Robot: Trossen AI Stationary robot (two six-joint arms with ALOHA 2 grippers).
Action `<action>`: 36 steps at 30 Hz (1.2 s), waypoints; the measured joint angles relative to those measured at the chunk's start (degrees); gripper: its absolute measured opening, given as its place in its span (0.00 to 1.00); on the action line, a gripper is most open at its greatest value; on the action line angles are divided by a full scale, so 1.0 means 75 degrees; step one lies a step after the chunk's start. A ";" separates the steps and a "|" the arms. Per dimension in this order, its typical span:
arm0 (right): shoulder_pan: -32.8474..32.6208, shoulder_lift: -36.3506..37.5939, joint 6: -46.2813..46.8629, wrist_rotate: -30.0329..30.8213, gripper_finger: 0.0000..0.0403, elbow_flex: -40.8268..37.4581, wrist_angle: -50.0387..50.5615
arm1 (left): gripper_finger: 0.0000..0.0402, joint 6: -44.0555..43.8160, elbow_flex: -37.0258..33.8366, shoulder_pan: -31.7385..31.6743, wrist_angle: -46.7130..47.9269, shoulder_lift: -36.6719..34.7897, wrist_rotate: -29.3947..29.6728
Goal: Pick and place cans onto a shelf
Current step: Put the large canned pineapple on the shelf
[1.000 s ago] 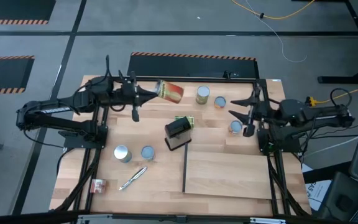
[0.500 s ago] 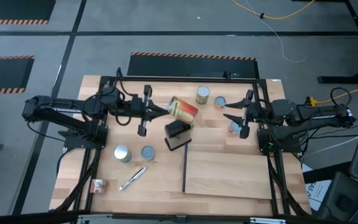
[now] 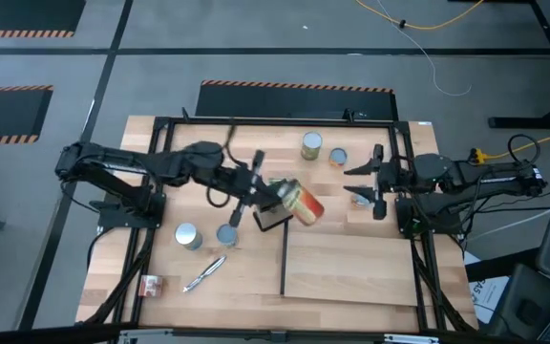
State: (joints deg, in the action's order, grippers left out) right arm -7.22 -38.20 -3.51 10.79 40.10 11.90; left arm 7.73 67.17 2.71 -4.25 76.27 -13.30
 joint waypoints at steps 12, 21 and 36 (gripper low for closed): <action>0.0000 -0.0036 -0.0425 -0.1941 0.46 0.0000 -0.1388 | 0.00 -0.0417 0.0540 0.0002 0.0133 0.1574 -0.1139; 0.0453 -0.0877 -0.0361 -0.3435 0.46 0.0000 -0.2155 | 0.00 -0.0420 0.0566 0.0002 0.0140 0.2055 -0.1187; 0.1362 -0.3665 0.0023 -0.6342 0.46 0.1806 -0.1658 | 0.00 -0.0429 0.0566 0.0002 0.0296 0.2052 -0.1188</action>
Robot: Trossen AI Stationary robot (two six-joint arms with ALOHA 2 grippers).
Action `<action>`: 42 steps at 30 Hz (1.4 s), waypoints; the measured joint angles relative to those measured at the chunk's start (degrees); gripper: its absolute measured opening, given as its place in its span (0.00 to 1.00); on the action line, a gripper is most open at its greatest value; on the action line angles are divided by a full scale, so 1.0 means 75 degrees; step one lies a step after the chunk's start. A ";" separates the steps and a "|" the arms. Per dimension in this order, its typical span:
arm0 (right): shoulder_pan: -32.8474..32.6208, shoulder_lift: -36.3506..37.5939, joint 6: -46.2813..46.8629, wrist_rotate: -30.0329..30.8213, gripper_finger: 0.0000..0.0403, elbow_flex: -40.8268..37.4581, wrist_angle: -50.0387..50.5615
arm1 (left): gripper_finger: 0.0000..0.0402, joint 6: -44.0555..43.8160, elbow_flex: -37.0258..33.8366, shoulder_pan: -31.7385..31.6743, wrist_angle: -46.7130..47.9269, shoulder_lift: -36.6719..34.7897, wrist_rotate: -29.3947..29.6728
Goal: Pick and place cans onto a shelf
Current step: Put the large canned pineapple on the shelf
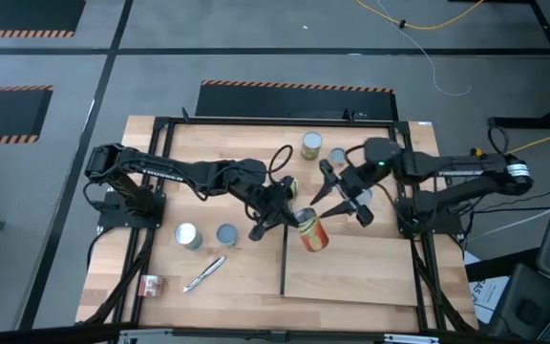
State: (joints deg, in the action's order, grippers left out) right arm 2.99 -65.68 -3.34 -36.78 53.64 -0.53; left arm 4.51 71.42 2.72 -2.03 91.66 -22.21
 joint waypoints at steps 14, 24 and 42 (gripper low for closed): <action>0.0002 -0.1834 -0.0807 -0.0511 0.44 0.1997 0.3146 | 0.00 0.0000 0.0000 0.0047 0.0176 0.0000 0.0003; -0.0021 -0.1930 -0.0830 -0.0708 0.39 0.1997 0.3625 | 0.00 0.0006 0.0000 0.0047 0.0328 0.0000 0.0089; -0.0027 -0.1930 -0.1231 -0.0439 0.24 0.1997 0.4064 | 0.00 0.0009 -0.0003 0.0032 0.0331 0.0000 0.0442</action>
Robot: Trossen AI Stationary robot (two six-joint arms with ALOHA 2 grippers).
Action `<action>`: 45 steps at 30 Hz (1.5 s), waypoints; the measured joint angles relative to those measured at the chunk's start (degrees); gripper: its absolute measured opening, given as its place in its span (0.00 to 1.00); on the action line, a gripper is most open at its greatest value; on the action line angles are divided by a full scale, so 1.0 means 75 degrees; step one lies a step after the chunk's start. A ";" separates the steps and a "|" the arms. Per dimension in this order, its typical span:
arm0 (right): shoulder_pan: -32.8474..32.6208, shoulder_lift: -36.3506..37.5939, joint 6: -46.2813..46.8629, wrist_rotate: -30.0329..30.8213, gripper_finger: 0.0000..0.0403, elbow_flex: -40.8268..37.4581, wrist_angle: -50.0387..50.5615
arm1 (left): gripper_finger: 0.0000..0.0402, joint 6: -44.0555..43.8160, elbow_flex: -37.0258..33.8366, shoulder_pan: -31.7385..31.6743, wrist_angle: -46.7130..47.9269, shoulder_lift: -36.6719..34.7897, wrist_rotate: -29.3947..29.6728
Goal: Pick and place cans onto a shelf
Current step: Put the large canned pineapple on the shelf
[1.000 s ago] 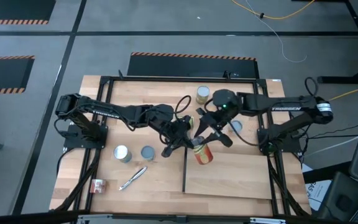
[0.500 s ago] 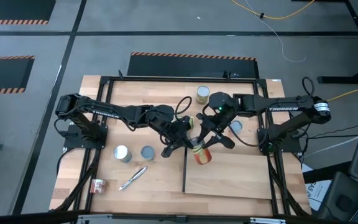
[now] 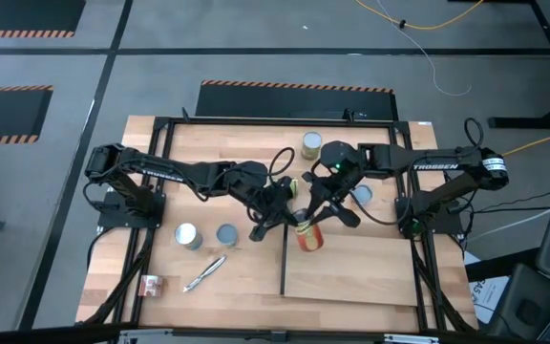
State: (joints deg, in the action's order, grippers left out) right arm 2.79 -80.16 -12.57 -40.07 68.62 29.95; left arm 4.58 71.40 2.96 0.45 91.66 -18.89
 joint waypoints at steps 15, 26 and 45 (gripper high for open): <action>-0.0006 0.0003 -0.0010 0.0013 0.02 0.0000 0.0045 | 0.00 0.0033 -0.0006 -0.0010 -0.0013 0.0000 0.0075; 0.0000 0.0090 0.0031 0.0115 0.01 -0.0012 0.0136 | 0.10 0.0061 -0.0006 0.0009 -0.0041 -0.0015 0.0504; -0.1384 0.1697 0.0928 0.1833 0.00 -0.0012 0.2107 | 0.22 0.0067 -0.0006 0.0015 -0.0160 -0.0015 0.0933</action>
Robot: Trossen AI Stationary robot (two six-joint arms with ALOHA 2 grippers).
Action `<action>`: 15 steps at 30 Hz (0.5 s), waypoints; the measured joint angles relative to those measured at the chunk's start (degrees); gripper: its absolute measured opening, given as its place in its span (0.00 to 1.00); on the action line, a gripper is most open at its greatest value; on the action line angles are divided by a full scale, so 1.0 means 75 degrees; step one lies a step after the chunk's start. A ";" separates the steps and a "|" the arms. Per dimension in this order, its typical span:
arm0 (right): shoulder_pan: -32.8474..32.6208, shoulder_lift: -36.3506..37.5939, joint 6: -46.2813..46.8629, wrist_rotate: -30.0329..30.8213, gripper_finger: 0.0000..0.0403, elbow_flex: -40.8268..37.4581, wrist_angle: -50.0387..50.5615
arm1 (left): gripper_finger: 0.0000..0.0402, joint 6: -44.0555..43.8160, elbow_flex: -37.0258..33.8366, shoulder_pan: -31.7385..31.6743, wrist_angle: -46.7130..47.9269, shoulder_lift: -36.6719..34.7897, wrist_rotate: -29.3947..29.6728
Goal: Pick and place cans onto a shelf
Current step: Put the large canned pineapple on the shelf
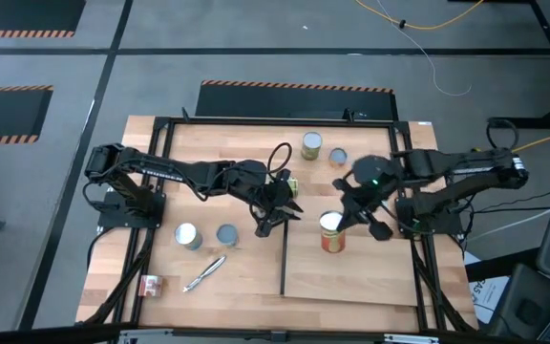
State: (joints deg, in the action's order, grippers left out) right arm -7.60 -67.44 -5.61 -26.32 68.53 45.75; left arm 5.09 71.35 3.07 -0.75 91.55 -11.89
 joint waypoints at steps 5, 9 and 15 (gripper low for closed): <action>-0.1329 0.0373 0.1060 0.1437 0.00 0.0000 0.0482 | 0.21 0.0005 0.0000 0.0000 0.0000 0.0000 0.0117; -0.2567 0.0472 0.1917 0.2540 0.00 -0.0115 0.0467 | 0.22 0.0006 0.0000 0.0000 -0.0003 0.0000 0.0121; -0.4207 0.0463 0.3440 0.3982 0.00 -0.0359 0.0438 | 0.21 0.0017 0.0000 -0.0002 -0.0017 0.0003 0.0121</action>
State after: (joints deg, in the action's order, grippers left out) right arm -39.15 -63.96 20.19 3.54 65.84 49.04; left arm 5.21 71.35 3.05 -0.89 91.57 -10.98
